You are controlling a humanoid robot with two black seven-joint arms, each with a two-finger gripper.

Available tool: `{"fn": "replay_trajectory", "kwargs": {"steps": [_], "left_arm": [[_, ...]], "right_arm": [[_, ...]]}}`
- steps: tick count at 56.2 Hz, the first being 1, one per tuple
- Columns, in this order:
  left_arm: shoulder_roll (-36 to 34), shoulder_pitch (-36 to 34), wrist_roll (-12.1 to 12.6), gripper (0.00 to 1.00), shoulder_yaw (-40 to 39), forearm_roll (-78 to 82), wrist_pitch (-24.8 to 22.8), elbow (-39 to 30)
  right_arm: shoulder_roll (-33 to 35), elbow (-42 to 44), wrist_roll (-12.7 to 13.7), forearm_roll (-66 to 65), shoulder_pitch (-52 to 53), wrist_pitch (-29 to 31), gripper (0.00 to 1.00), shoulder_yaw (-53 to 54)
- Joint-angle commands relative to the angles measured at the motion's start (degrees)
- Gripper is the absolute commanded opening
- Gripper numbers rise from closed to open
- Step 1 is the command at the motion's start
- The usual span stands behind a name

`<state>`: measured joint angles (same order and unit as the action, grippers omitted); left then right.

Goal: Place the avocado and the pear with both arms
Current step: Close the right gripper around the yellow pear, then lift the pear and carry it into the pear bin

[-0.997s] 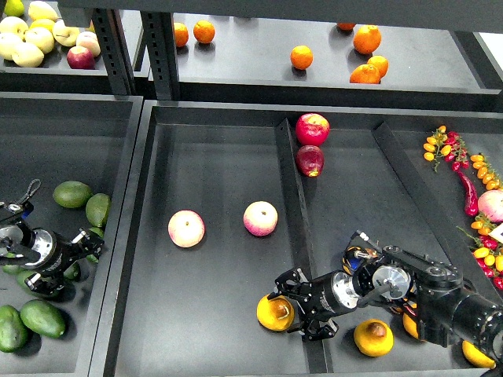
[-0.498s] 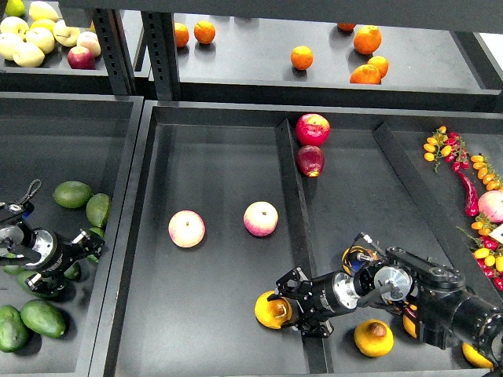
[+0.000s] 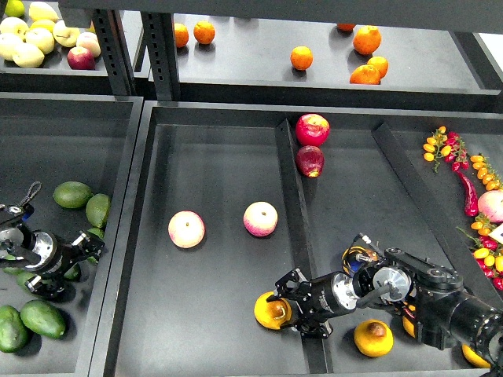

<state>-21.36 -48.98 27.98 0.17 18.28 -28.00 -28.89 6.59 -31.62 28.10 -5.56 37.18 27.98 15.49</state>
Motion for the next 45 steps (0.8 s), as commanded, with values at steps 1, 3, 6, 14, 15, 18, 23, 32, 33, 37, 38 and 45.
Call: {"fn": "replay_trajectory", "kwargs": {"steps": [1, 3, 6, 14, 15, 18, 23, 32, 33, 37, 38, 45], "left_arm": [[-0.1, -0.3, 0.0, 0.82, 0.0, 0.2, 0.0, 0.0], [-0.1, -0.4, 0.0, 0.82, -0.1, 0.2, 0.0, 0.0], [-0.1, -0.5, 0.0, 0.82, -0.1, 0.2, 0.0, 0.0], [0.0, -0.5, 0.0, 0.82, -0.1, 0.2, 0.0, 0.1], [0.0, -0.5, 0.0, 0.82, -0.1, 0.2, 0.0, 0.1], [0.0, -0.5, 0.0, 0.82, -0.1, 0.2, 0.0, 0.1], [0.0, -0.5, 0.0, 0.82, -0.1, 0.2, 0.0, 0.1], [0.0, -0.5, 0.0, 0.83, -0.1, 0.2, 0.0, 0.1], [0.0, -0.5, 0.0, 0.82, -0.1, 0.2, 0.0, 0.1], [0.0, -0.5, 0.0, 0.82, -0.1, 0.2, 0.0, 0.1], [0.0, -0.5, 0.0, 0.82, -0.1, 0.2, 0.0, 0.1], [0.1, -0.5, 0.0, 0.83, -0.1, 0.2, 0.0, 0.1]], "right_arm": [[1.1, -0.9, -0.1, 4.2, 2.2, 0.0, 0.01, 0.1], [1.8, -1.6, -0.1, 5.7, 3.4, 0.0, 0.01, -0.1], [3.5, -2.5, -0.1, 7.5, 4.7, 0.0, 0.01, -0.5], [7.6, -4.9, -0.1, 10.6, 7.6, 0.0, 0.01, -1.0], [7.8, -5.1, -0.1, 10.7, 7.7, 0.0, 0.01, -1.0], [9.3, -5.8, -0.1, 11.6, 8.4, 0.0, 0.01, -1.0], [12.7, -7.3, -0.1, 13.1, 9.5, 0.0, 0.01, -1.3], [18.9, -10.4, -0.1, 14.9, 9.8, 0.0, 0.01, -3.0], [19.5, -10.7, -0.1, 15.0, 9.8, 0.0, 0.01, -3.2], [21.4, -11.1, -0.1, 15.0, 9.4, 0.0, 0.01, -3.4], [21.9, -11.2, -0.1, 15.0, 9.1, 0.0, 0.01, -3.4], [22.9, -10.7, -0.1, 14.8, 8.4, 0.0, 0.01, -3.7]]}}
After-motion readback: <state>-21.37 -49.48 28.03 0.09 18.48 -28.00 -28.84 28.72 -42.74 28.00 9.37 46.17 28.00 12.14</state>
